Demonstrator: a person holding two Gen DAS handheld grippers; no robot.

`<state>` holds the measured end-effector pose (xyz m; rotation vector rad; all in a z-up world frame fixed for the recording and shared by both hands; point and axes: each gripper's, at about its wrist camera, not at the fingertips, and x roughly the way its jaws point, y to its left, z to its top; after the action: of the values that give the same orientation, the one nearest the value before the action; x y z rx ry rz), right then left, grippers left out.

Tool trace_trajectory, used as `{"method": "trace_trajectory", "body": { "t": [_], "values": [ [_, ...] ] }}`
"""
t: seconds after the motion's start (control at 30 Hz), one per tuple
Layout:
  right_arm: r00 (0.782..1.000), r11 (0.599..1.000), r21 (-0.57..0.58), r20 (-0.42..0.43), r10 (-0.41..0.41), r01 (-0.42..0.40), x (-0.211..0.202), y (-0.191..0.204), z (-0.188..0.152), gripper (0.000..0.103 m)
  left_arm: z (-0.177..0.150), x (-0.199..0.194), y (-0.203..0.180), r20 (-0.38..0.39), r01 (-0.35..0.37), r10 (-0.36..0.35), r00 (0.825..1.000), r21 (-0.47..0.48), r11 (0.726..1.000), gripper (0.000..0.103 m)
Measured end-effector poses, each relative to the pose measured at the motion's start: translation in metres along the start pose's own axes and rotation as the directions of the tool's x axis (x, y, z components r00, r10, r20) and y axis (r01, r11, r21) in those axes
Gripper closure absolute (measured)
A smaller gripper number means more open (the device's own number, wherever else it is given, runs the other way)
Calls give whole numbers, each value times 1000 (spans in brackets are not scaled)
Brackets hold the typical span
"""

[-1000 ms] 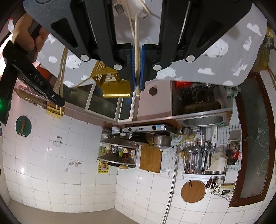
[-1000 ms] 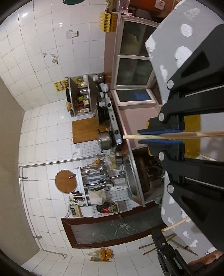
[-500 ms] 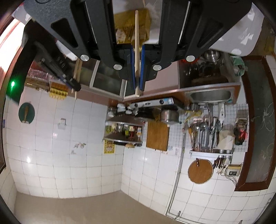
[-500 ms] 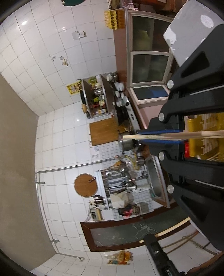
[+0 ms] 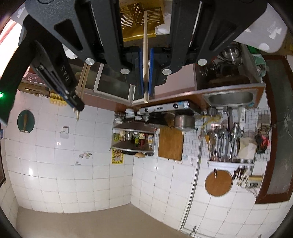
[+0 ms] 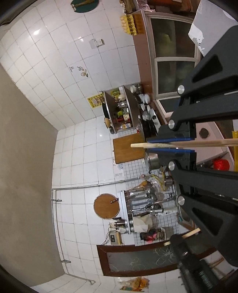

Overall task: Organize utensils
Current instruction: 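Lower both chopsticks into the caddy slots and open both grippers, then withdraw both tools from the caddy back over the tablecloth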

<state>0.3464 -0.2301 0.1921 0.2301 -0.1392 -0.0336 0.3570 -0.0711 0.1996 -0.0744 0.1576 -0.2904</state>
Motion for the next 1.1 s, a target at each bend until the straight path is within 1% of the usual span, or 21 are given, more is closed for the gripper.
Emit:
{"method": "trace_trajectory", "body": {
  "t": [0.13, 0.23, 0.43, 0.53, 0.6, 0.67, 0.7, 0.73, 0.77, 0.8, 0.83, 0.9, 0.93, 0.97, 1.03, 1.07, 1.1],
  "values": [
    [1000, 999, -31, -6, -14, 14, 7, 6, -17, 97, -23, 20, 9, -35, -15, 15, 999, -2, 1000, 99],
    [999, 999, -49, -30, -24, 23, 12, 6, -32, 97, -41, 34, 15, -77, -13, 12, 997, -17, 1000, 99],
    [993, 996, -75, -110, -49, 41, 18, -3, -60, 97, -69, 48, 30, -148, -40, 35, 988, -32, 999, 99],
    [985, 995, -94, -166, -52, 36, 20, -6, -68, 97, -76, 47, 38, -170, -66, 59, 984, -37, 997, 99],
    [974, 994, -99, -220, -56, 35, 22, -8, -71, 97, -78, 44, 41, -204, -58, 45, 978, -57, 997, 99],
    [963, 995, -95, -260, -66, 43, 21, -11, -71, 96, -77, 34, 45, -211, -71, 57, 976, -60, 996, 99],
    [951, 994, -97, -299, -75, 48, 21, -13, -70, 94, -75, 30, 46, -212, -75, 62, 975, -54, 996, 95],
    [941, 994, -95, -329, -76, 47, 20, -14, -68, 84, -74, 23, 47, -212, -81, 70, 975, -45, 996, 86],
    [937, 995, -89, -340, -77, 49, 15, -16, -65, 67, -73, 16, 48, -209, -89, 79, 975, -39, 995, 79],
    [937, 994, -90, -339, -85, 58, 9, -18, -62, 59, -70, 5, 50, -206, -100, 90, 974, -37, 994, 59],
    [936, 994, -92, -341, -90, 62, 2, -20, -59, 52, -68, -2, 52, -205, -107, 97, 974, -38, 993, 43],
    [929, 994, -93, -360, -84, 53, -9, -22, -54, 52, -65, -23, 59, -199, -128, 118, 973, -38, 991, 34],
    [925, 994, -96, -371, -84, 52, -16, -23, -50, 52, -65, -32, 62, -204, -140, 130, 970, -36, 989, 28],
    [919, 994, -98, -384, -85, 51, -25, -25, -47, 51, -66, -42, 65, -218, -152, 140, 966, -36, 988, 24],
    [912, 994, -96, -401, -84, 49, -38, -28, -43, 49, -68, -57, 70, -233, -183, 170, 957, -35, 983, 12],
    [905, 994, -98, -417, -85, 48, -48, -31, -42, 48, -71, -69, 72, -233, -217, 205, 951, -25, 976, 10],
    [901, 994, -99, -426, -85, 48, -56, -33, -42, 48, -72, -77, 73, -229, -232, 222, 948, -18, 973, 7]
  ]
}}
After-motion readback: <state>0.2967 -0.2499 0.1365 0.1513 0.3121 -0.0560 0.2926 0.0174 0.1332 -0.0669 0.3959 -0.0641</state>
